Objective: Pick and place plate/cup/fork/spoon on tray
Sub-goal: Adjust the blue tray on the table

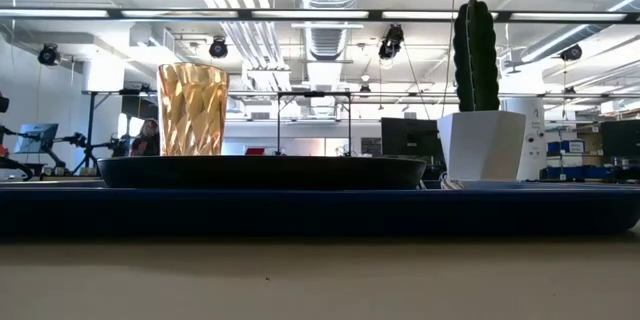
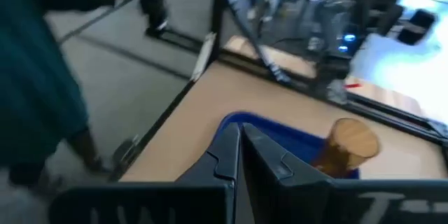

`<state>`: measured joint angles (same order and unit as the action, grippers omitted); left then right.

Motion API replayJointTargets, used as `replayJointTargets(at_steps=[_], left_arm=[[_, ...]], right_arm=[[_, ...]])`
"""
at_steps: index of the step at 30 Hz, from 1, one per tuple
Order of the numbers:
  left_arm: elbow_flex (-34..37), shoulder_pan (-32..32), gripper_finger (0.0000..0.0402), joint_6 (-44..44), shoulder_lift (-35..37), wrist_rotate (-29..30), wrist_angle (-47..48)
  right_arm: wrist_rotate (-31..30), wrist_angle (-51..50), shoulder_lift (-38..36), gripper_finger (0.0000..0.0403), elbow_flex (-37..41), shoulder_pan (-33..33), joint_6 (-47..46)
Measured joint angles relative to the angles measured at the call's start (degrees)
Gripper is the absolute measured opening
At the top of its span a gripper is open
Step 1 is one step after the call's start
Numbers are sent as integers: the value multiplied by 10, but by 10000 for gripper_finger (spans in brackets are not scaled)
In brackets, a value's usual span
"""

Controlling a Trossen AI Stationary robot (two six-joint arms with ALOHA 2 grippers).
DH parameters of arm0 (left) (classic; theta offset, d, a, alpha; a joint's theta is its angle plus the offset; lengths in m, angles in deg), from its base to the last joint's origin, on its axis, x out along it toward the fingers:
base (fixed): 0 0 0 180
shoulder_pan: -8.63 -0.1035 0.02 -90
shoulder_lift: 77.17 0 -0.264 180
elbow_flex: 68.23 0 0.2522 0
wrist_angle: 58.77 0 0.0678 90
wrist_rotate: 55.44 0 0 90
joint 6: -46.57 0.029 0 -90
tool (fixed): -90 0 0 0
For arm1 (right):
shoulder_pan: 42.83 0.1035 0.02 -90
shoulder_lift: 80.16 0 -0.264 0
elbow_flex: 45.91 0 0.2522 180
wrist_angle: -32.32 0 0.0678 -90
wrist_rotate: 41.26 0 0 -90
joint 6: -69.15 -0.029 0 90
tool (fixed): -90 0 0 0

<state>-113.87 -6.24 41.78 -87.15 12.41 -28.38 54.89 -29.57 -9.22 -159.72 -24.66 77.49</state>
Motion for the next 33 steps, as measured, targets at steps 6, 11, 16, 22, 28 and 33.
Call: replayJointTargets(at_steps=[6,11,16,22,28,33], left_arm=[[0,0,58,40,10,-2,13],[0,0,58,25,30,-16,42],[-1,0,58,22,53,-17,39],[0,0,58,22,65,-16,43],[0,0,58,21,68,-7,88],[0,0,58,20,71,-3,95]], right_arm=[[0,6,-26,9,63,39,3],[-2,109,-118,9,199,40,-33],[-2,255,-248,9,349,40,-43],[-27,303,-354,9,478,40,-108],[-47,347,-445,9,584,39,-148],[-47,413,-533,9,671,39,-154]])
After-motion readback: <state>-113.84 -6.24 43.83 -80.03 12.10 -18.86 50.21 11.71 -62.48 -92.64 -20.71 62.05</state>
